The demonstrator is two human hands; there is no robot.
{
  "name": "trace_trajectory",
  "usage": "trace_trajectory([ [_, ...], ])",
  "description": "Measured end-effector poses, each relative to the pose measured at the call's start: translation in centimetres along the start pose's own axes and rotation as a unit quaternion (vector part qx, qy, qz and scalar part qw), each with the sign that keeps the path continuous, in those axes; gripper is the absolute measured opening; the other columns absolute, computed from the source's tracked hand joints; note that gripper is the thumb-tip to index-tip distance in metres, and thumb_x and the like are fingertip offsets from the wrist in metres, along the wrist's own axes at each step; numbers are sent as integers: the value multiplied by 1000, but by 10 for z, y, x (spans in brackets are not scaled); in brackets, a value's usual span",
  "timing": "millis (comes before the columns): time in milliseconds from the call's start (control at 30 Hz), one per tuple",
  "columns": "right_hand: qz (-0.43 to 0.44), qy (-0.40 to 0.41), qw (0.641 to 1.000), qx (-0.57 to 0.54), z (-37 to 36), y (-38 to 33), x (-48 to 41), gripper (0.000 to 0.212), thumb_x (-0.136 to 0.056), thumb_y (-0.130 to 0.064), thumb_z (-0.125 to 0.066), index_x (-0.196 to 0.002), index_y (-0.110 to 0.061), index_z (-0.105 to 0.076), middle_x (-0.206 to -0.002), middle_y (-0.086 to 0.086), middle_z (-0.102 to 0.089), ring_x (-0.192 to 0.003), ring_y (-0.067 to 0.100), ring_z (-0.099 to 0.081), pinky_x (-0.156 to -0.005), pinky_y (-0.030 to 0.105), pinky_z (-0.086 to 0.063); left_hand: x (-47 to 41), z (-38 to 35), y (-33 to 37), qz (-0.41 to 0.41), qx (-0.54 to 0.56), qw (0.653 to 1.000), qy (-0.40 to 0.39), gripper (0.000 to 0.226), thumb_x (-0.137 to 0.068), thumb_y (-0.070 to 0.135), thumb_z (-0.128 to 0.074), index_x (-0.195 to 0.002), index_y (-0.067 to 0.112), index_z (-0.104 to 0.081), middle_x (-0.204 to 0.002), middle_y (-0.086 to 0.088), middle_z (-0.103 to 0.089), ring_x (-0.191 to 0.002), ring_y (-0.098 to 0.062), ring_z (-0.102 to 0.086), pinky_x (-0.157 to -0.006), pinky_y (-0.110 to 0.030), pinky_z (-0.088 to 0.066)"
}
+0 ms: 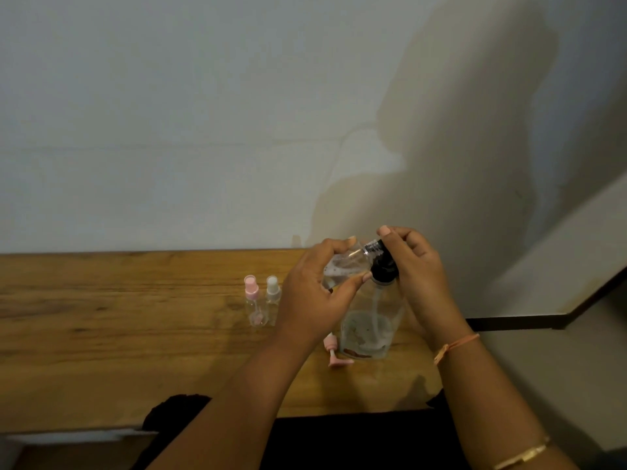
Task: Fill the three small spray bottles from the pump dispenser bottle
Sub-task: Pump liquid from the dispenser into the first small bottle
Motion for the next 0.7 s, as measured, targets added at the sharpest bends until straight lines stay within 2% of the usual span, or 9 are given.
trace_trajectory([
  [133, -16, -6, 1000, -21, -3, 5, 0, 11, -92, -26, -55, -90, -17, -61, -82, -5, -65, -82, 11, -62, -75, 27, -50, 1, 0, -1, 1, 13, 1000, 6, 37, -74, 34, -73, -107, 38, -56, -106, 13, -65, -101, -3, -60, -81, -20, -53],
  [233, -19, -20, 1000, -6, -6, 5, -3, 10, -93, -27, -53, -88, -20, -59, -82, -6, -61, -81, 9, -58, -74, 26, -48, 0, 0, -2, 7, 20, 1000, 2, 36, -74, 36, -72, -107, 37, -57, -106, 13, -65, -102, -4, -61, -82, -28, -55],
  [333, -38, -47, 998, 28, -8, 10, -7, 12, -94, -31, -50, -90, -23, -58, -87, -3, -61, -86, 14, -58, -77, 32, -49, -1, -1, -6, 18, 20, 1000, -6, 35, -73, 38, -72, -103, 43, -55, -108, 12, -65, -102, -6, -61, -81, -35, -56],
  [400, -43, -54, 996, 52, -7, 11, -11, 10, -95, -31, -48, -93, -27, -57, -93, -3, -60, -92, 16, -58, -80, 34, -49, -2, -3, -8, 22, 12, 1000, -14, 34, -73, 38, -73, -98, 47, -52, -110, 14, -64, -103, -5, -60, -82, -35, -56],
  [533, -17, -51, 994, 93, -7, 6, -13, 12, -97, -26, -45, -94, -31, -56, -92, -6, -59, -87, 12, -58, -72, 27, -48, -1, -3, -9, 25, 1, 1000, -18, 38, -76, 28, -77, -98, 46, -52, -109, 14, -63, -101, -2, -60, -81, -30, -56],
  [633, -32, -32, 998, 40, -4, 8, -4, 11, -94, -28, -51, -92, -21, -59, -85, -4, -62, -80, 9, -59, -69, 23, -49, 0, -1, -4, 13, 7, 1000, -12, 39, -75, 27, -77, -101, 43, -53, -107, 13, -64, -101, -3, -60, -81, -27, -55],
  [700, -50, -20, 998, 10, -2, 12, -1, 21, -90, -34, -57, -88, -13, -61, -84, 3, -64, -81, 15, -59, -76, 32, -49, 0, 0, -2, 5, 15, 1000, -5, 38, -75, 30, -76, -104, 41, -54, -107, 12, -65, -102, -5, -61, -82, -28, -55],
])
Point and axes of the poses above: each hand's wrist, its own x-axis away from the middle knuckle, its own z-axis out of the back of the hand, y = z × x, the point moved 10 cm from there along -x, towards the middle knuckle
